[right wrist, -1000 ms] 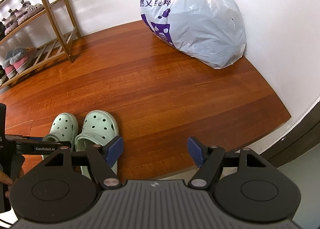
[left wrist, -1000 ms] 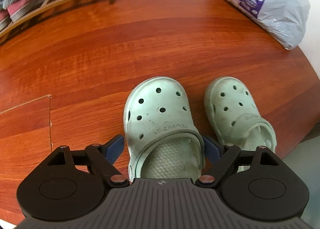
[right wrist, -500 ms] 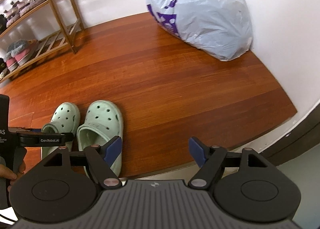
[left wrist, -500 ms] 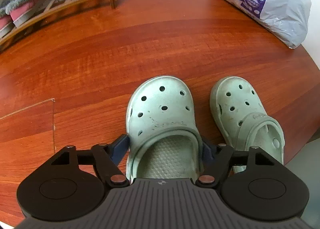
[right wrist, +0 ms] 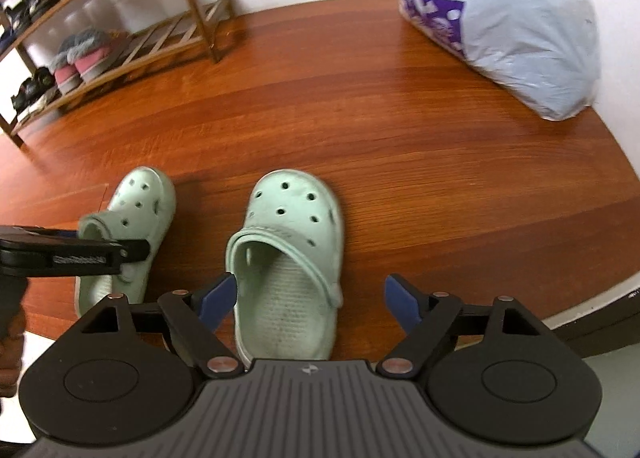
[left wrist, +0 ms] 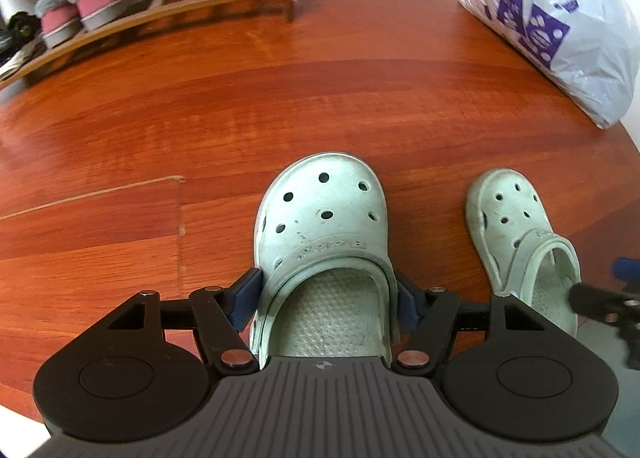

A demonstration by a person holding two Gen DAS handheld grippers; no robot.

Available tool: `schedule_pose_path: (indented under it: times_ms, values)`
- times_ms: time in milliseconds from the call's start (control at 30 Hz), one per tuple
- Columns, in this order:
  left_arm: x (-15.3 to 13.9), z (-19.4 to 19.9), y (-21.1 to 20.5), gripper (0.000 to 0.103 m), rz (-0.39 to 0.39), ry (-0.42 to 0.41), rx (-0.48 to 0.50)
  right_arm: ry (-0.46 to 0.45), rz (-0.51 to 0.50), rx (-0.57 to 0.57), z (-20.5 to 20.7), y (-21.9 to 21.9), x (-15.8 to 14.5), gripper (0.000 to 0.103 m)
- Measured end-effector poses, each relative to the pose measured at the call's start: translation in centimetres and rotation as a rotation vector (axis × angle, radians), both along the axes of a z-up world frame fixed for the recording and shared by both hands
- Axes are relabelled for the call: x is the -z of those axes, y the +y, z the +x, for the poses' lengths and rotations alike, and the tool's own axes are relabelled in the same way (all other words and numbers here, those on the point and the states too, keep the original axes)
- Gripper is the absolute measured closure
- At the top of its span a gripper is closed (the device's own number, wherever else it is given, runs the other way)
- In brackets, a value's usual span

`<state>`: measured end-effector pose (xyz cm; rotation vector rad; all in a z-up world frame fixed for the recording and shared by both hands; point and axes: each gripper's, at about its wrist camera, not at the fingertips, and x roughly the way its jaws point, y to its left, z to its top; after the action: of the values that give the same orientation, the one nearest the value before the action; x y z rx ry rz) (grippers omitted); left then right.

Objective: Organize scattered shoes
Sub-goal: 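Grasp a mint-green clog heel with the left gripper while the right gripper grasps its mate, then carry the mint-green clogs with both grippers to the rack's bottom shelf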

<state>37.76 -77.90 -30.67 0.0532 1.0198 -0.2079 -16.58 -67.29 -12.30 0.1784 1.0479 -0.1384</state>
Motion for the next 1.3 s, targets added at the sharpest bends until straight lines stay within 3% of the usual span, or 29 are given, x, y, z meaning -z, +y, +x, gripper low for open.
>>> schedule_pose_path:
  times_ms: [400, 667, 1033, 1300]
  values:
    - [-3.6, 0.6, 5.1, 0.034, -0.030, -0.040, -0.108, 0.055, -0.049, -0.010, 3.7, 2.0, 3.7, 0.014]
    - [-4.8, 2.7, 9.0, 0.034, -0.044, -0.045, -0.154, 0.084, -0.087, 0.013, 5.2, 2.4, 4.3, 0.024]
    - [-5.9, 9.4, 13.9, 0.034, -0.047, -0.067, -0.159, 0.092, -0.060, 0.065, 7.9, 3.9, 3.6, 0.031]
    - [-6.4, 15.2, 15.1, 0.034, -0.027, -0.103, -0.129, 0.059, -0.045, 0.095, 9.8, 6.0, 1.7, 0.032]
